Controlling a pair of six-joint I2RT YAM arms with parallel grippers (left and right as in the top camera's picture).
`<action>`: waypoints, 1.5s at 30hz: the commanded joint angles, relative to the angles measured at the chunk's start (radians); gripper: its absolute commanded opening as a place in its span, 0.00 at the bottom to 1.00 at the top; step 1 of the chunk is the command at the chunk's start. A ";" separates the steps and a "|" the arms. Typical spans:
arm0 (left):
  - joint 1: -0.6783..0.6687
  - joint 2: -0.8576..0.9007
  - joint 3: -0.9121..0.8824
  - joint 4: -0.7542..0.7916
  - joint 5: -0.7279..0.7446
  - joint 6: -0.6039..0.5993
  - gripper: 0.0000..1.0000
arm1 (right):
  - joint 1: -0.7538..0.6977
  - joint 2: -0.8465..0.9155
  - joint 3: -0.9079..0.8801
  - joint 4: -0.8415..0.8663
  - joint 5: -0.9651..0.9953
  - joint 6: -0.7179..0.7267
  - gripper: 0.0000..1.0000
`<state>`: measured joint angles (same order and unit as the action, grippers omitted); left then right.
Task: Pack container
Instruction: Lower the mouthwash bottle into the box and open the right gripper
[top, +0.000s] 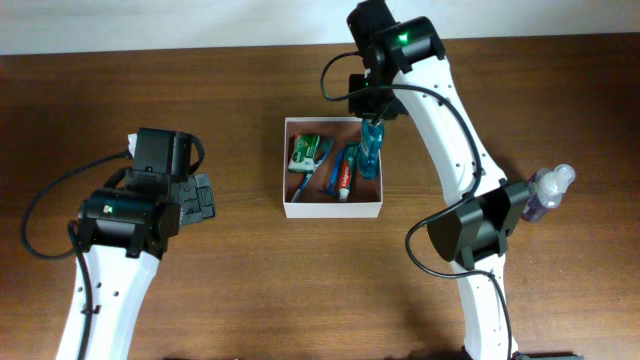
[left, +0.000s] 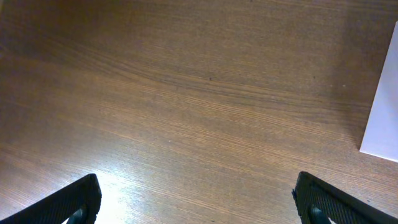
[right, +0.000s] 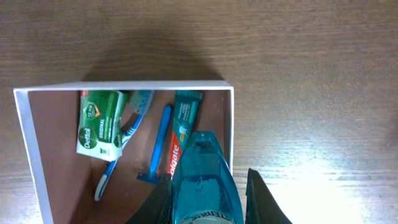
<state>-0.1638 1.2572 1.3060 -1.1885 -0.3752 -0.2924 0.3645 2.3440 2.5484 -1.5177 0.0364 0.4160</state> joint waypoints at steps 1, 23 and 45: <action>0.005 0.003 -0.003 0.000 -0.010 -0.010 0.99 | -0.001 -0.047 0.007 0.033 -0.005 0.012 0.04; 0.005 0.003 -0.003 0.000 -0.010 -0.010 0.99 | 0.000 -0.047 -0.172 0.180 0.092 0.008 0.04; 0.005 0.003 -0.003 -0.001 -0.010 -0.010 1.00 | 0.001 -0.047 -0.351 0.386 0.092 0.008 0.05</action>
<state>-0.1638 1.2572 1.3060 -1.1881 -0.3752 -0.2924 0.3645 2.2822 2.2341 -1.1362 0.1272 0.4179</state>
